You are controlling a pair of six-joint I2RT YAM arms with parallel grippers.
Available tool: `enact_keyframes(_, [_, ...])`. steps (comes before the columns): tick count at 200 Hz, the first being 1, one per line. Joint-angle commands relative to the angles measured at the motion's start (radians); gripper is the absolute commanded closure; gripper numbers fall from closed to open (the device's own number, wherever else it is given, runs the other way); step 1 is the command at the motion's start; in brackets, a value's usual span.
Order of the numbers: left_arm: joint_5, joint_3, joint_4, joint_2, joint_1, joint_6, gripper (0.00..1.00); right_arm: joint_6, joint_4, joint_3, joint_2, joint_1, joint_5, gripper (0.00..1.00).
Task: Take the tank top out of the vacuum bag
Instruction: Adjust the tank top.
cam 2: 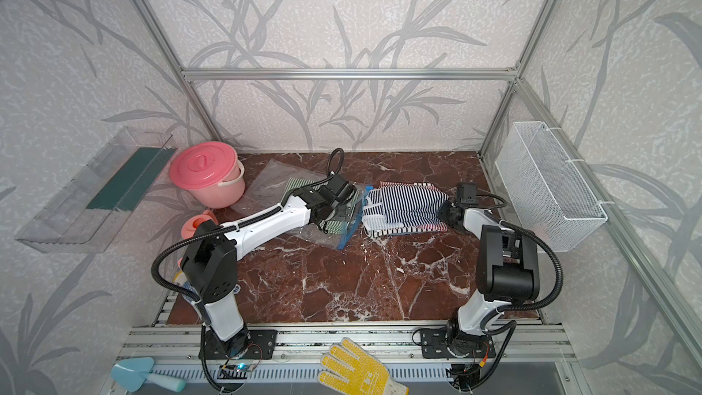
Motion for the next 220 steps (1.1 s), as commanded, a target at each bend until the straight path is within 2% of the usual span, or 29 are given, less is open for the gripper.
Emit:
enact_keyframes(1, [-0.033, 0.028, -0.025, -0.007, -0.003, 0.010, 0.10, -0.005, 0.005, 0.018, 0.001, 0.004, 0.007, 1.00])
enact_keyframes(150, [-0.046, -0.005, 0.002, -0.036, -0.002, 0.015, 0.10, -0.006, -0.135, -0.082, -0.238, 0.026, 0.014, 1.00])
enact_keyframes(182, [-0.052, -0.007, 0.001, -0.037, -0.001, 0.014, 0.10, 0.013, -0.149, -0.136, -0.309, 0.047, 0.070, 1.00])
enact_keyframes(220, [-0.056, -0.009, 0.004, -0.037, -0.001, 0.018, 0.10, 0.022, -0.173, -0.172, -0.372, 0.047, 0.073, 1.00])
